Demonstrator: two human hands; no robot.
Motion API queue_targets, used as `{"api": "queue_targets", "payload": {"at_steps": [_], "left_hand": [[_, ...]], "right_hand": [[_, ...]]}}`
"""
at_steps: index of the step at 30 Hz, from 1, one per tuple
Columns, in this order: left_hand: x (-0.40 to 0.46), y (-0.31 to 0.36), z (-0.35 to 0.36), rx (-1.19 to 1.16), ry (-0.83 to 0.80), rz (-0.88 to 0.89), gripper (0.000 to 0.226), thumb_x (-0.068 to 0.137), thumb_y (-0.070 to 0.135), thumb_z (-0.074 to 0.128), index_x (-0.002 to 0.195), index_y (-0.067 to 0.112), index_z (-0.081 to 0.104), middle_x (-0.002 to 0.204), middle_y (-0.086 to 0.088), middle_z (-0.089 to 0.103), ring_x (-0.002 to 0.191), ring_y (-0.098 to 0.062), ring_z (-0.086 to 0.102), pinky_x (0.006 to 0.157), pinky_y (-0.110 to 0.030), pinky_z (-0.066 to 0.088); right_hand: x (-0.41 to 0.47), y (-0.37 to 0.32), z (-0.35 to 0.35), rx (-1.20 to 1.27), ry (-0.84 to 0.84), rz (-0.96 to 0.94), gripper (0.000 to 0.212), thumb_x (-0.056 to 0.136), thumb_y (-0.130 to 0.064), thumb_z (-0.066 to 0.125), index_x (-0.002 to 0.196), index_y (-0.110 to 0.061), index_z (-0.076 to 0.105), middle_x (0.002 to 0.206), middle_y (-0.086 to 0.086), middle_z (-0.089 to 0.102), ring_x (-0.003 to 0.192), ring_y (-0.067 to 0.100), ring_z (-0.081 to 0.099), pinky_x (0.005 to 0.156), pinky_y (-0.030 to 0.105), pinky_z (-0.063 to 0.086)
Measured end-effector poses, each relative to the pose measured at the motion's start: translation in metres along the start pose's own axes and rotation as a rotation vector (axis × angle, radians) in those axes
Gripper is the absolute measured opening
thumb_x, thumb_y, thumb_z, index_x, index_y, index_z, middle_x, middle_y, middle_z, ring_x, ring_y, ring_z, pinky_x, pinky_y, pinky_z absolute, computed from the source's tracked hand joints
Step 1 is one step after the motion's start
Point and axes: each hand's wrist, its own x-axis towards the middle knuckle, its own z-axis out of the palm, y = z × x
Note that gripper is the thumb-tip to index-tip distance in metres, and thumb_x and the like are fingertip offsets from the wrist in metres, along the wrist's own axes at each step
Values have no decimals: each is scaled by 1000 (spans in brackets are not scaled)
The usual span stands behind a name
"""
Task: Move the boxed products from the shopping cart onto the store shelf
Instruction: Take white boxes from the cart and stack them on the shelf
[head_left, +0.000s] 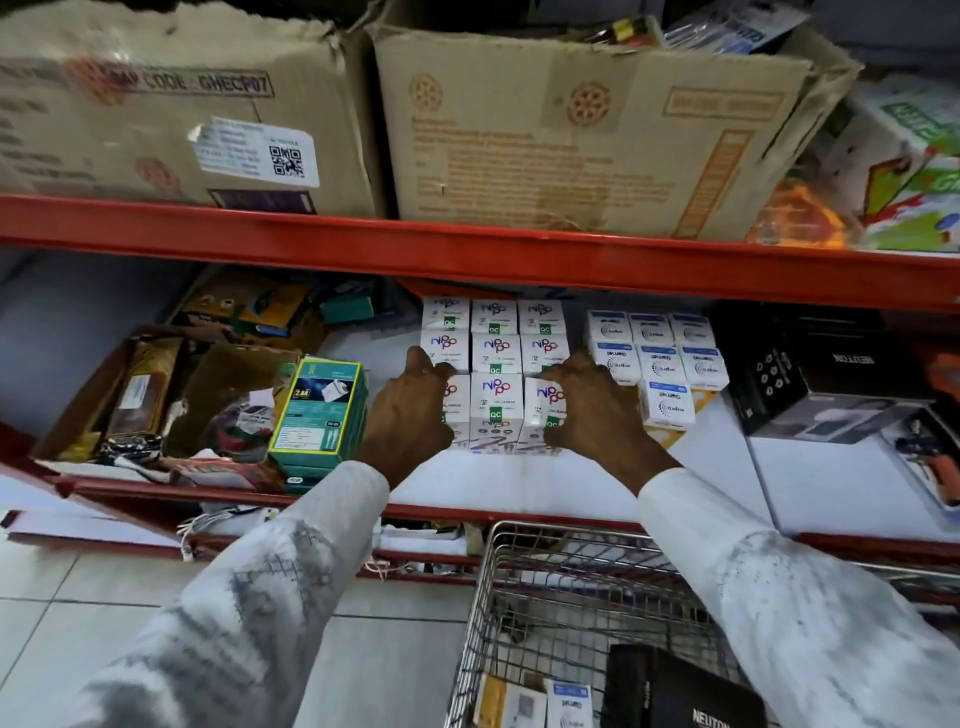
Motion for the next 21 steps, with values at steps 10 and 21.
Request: {"api": "queue_targets", "payload": {"at_steps": [10,21], "left_hand": [[-5,-7,8,-25,-10,36,72,79,13,71,146,17,47,146,-8,42,106,-38,67,91,-48,57],[-166,40,95,-84,47,384,43,76,27,67,118,18,65,131,-10,61,119,-32,60,91,-44,59]], "right_hand": [[-10,5,6,-40,32,-55,78,75,-20,77,145,-22,45,144,0,45,123,26,54,93,35,53],[-173,45,69,110,303,-113,47,85,-18,63,132,-20,58,132,3,55,121,23,53,90,34,53]]}}
